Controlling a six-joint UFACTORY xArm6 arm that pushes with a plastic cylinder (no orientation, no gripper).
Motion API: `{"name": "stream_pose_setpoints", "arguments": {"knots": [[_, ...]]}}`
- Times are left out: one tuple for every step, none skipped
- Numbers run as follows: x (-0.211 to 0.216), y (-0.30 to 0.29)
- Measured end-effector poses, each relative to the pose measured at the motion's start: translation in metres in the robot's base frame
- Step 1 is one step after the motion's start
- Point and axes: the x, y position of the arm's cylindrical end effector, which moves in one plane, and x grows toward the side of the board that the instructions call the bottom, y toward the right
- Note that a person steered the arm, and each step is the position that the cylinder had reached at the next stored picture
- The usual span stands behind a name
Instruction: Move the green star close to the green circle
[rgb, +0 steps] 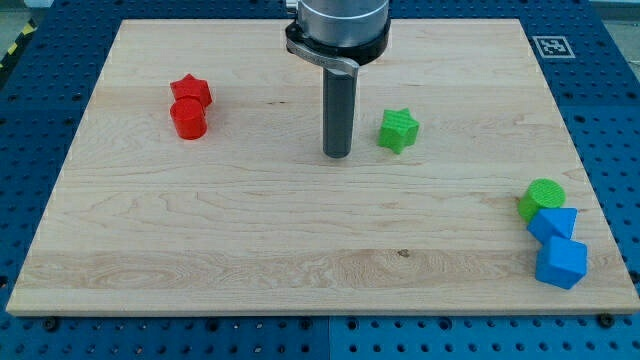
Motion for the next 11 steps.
{"name": "stream_pose_setpoints", "arguments": {"knots": [[-0.027, 0.007], [-0.027, 0.008], [-0.027, 0.025], [-0.027, 0.045], [-0.015, 0.062], [-0.016, 0.085], [-0.020, 0.101], [-0.038, 0.105], [-0.032, 0.125], [-0.018, 0.157], [-0.016, 0.194]]}}
